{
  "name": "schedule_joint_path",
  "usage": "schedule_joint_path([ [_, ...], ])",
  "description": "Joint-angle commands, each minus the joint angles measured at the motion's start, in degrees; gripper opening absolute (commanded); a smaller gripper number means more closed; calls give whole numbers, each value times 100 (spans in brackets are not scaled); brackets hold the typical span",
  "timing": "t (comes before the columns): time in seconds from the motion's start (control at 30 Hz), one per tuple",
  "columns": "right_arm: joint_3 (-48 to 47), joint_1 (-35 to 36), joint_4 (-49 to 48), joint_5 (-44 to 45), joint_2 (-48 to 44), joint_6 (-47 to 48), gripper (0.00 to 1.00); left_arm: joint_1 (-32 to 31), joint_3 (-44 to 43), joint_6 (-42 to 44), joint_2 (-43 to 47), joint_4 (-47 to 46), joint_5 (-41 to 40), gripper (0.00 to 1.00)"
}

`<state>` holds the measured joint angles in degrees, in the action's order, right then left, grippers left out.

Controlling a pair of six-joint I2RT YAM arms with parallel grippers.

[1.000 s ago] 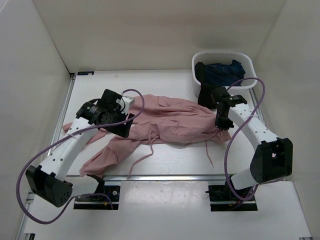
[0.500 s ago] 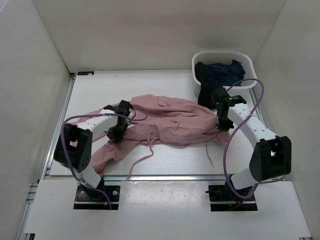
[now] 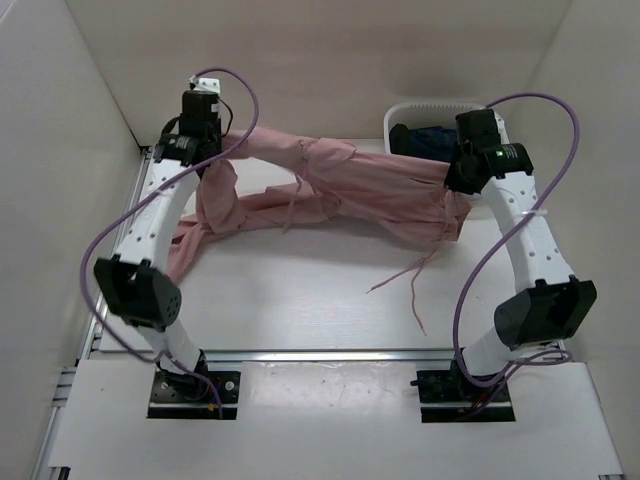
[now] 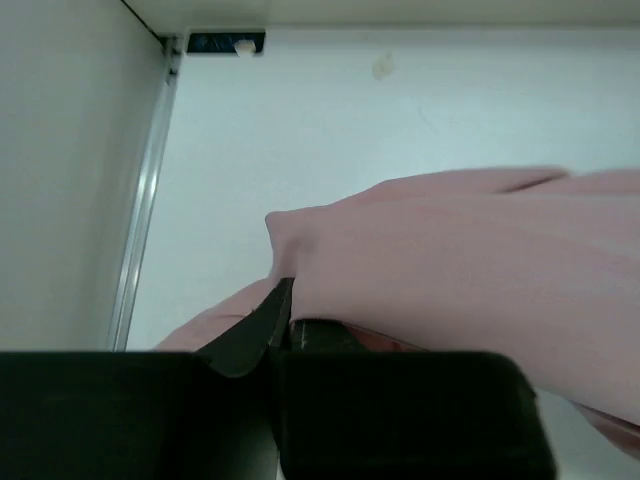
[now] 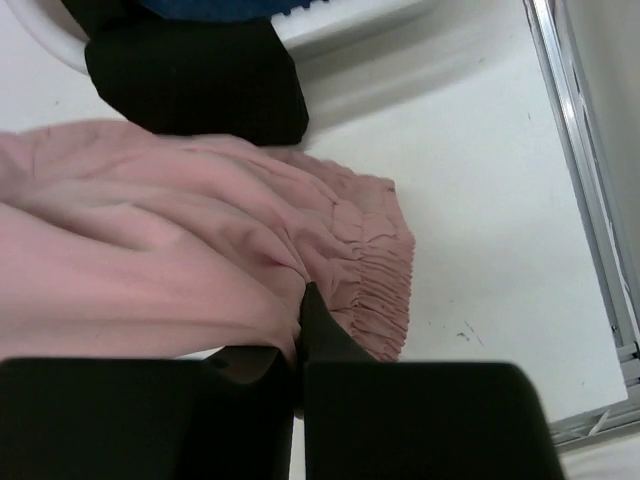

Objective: Fold and stack the trousers
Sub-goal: Flatten the trousers out

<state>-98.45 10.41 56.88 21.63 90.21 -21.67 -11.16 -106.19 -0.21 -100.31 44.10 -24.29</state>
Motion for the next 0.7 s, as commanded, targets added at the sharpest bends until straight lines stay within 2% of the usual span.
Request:
schedule_joint_path([
  [0.0, 448, -198, 359, 536, -504, 199, 0, 114, 771, 21, 801, 328, -867, 14],
  [0.03, 685, -146, 289, 440, -627, 85, 0, 62, 1237, 21, 1012, 328, -867, 14],
  [0.07, 940, -145, 227, 352, -863, 84, 0, -61, 2268, 21, 1423, 328, -736, 14],
  [0.13, 1695, -145, 96, 281, -1058, -4, 0, -237, 3284, 21, 1803, 545, -542, 23],
  [0.2, 2283, -145, 95, 281, -1190, -144, 0, -702, 4460, 21, 2199, 984, 106, 32],
  [0.23, 2417, -145, 95, 385, -1260, -144, 0, -886, 4745, 21, 2296, 1257, 466, 50],
  [0.3, 2646, -197, 156, 552, -1261, -197, 0, -1309, 5220, 21, 2559, 1961, 1500, 70],
  [0.37, 2717, -250, 156, 553, -1261, -197, 0, -1363, 5223, 21, 2805, 2146, 1866, 84],
  [0.47, 2718, -461, 104, 553, -1261, -250, 0, -1127, 4522, 21, 3324, 2147, 1736, 94],
  [0.53, 2718, -532, 52, 501, -1261, -250, 0, -547, 3941, 21, 3387, 1849, 1551, 94],
  [0.6, 2718, -584, 51, 500, -1261, -250, 0, -21, 3747, 21, 3152, 1787, 1603, 93],
  [0.67, 2796, -637, -10, 430, -1261, -302, 0, 209, 3746, 21, 2870, 1708, 1690, 91],
])
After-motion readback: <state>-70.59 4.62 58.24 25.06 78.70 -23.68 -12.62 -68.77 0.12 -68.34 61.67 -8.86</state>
